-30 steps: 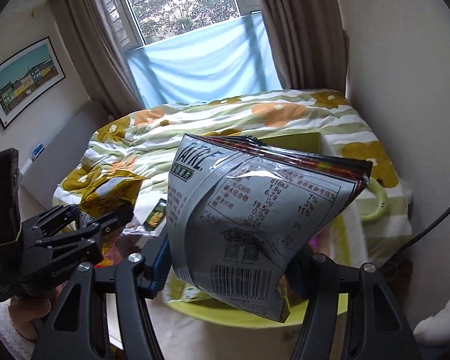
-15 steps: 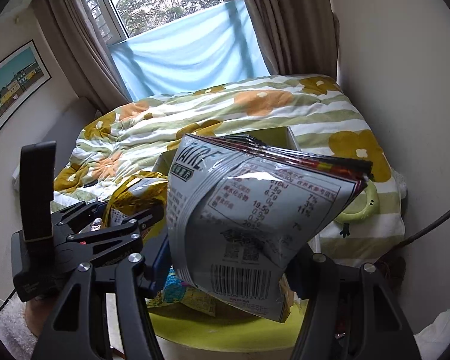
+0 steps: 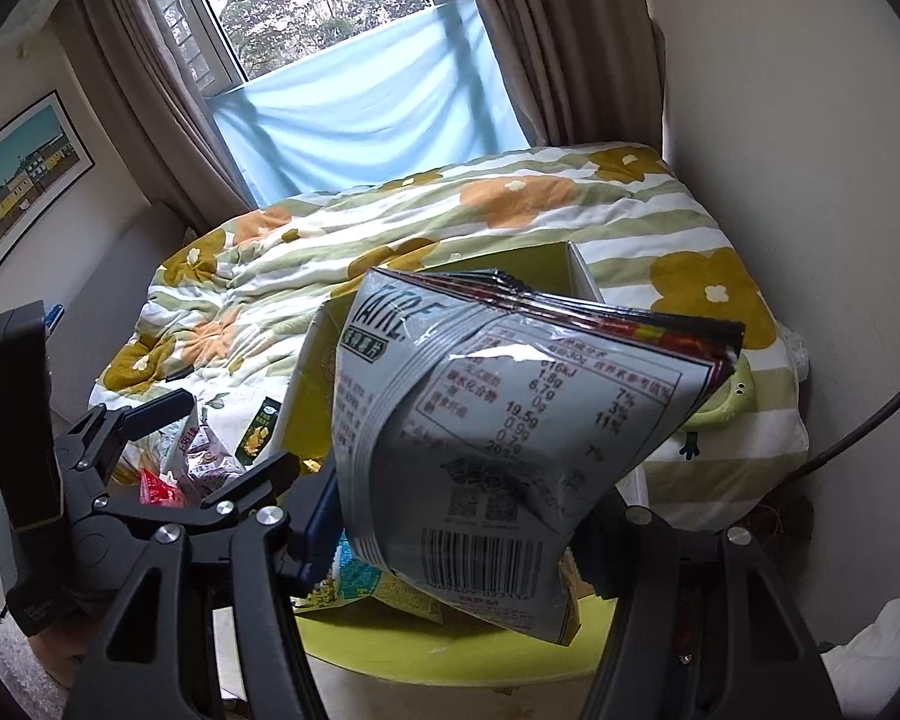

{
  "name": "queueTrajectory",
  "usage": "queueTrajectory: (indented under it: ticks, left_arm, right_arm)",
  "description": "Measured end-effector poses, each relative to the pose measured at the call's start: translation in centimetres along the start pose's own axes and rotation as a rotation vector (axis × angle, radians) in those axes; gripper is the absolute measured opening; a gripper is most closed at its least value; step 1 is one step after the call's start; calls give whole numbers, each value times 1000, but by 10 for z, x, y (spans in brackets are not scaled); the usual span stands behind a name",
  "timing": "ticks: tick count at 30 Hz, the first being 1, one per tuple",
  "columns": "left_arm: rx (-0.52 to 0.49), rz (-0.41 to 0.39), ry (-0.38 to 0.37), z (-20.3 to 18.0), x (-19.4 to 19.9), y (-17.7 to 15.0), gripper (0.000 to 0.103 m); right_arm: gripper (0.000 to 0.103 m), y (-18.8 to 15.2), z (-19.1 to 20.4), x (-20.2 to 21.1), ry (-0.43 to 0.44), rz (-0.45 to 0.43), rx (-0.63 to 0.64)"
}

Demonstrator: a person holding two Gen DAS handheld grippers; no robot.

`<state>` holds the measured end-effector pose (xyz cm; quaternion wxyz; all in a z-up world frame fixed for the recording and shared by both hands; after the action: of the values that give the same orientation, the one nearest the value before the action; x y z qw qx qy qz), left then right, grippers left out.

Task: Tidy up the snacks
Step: 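Carry gold wrapper and silver bag over the yellow box while opening both tools to drop them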

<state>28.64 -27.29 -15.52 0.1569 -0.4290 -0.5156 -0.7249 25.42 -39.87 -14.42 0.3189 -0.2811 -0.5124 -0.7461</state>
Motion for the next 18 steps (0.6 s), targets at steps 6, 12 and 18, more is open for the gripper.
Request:
queueTrajectory:
  ticks: [6,12,18]
  left_arm:
    - [38,-1,6,14,16,-8,102]
    - [55,-5,35,25,28,-12,102]
    - [78,0,45,33,31,-16,102]
  right_arm:
    - [59,7,13,-14,35,22,26]
    - [60,15,30,-45,59,57,67]
    - [70,18,39,-72,90,79,88]
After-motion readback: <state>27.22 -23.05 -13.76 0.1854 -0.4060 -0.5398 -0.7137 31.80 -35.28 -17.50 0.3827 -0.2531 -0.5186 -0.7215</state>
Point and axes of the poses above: each gripper's, at about its wrist camera, not at the fingertips, and x roughly against the way its jaws point, z to its left, y to its top, the point moved 9 cm from there along -x, roughly the way its jaws point, and after that the axes turned 4 degrees about -x, right-handed, at the moved point
